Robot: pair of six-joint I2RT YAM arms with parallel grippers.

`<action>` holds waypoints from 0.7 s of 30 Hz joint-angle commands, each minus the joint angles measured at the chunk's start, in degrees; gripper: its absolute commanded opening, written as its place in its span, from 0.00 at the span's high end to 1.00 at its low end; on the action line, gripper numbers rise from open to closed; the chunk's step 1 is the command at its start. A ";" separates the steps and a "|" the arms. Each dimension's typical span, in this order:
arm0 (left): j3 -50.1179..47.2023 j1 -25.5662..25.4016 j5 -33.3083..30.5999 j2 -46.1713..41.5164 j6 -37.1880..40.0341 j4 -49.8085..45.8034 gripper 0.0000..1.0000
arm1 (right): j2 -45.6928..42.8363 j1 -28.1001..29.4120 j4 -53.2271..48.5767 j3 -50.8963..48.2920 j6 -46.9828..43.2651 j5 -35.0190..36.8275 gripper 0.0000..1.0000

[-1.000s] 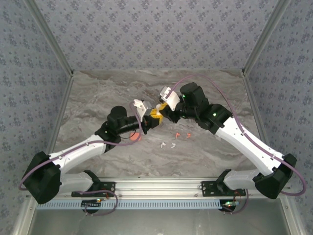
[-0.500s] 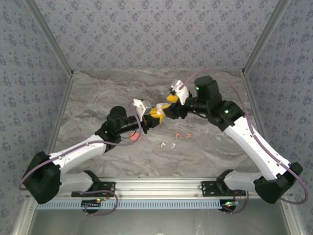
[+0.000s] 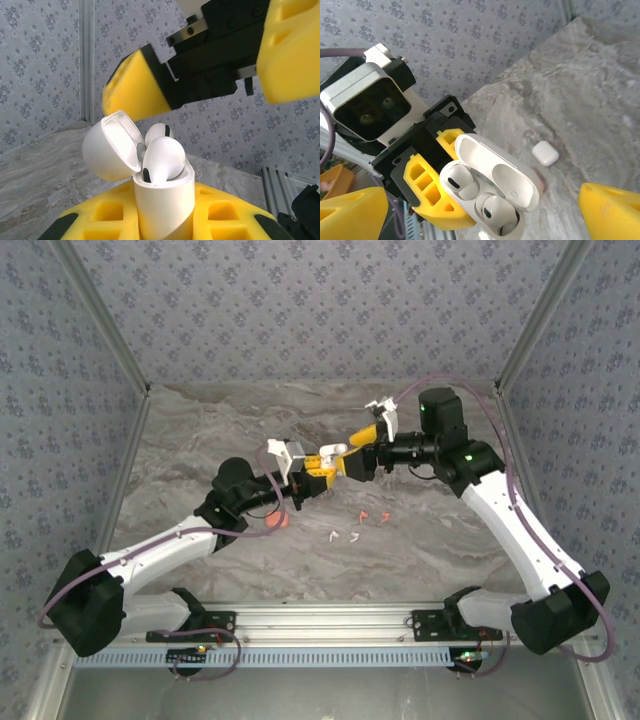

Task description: Insert the wireless bluetooth earbuds into the charging case

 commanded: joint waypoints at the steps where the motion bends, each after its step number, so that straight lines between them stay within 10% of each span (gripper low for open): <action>1: 0.67 -0.41 1.87 -0.28 -0.41 2.80 0.98 | 0.73 1.00 0.02 0.94 2.17 -5.14 0.00; 21: 1.78 -0.46 1.57 0.31 0.83 -0.76 0.98 | -2.85 2.27 -2.73 -0.19 -0.64 -4.52 0.00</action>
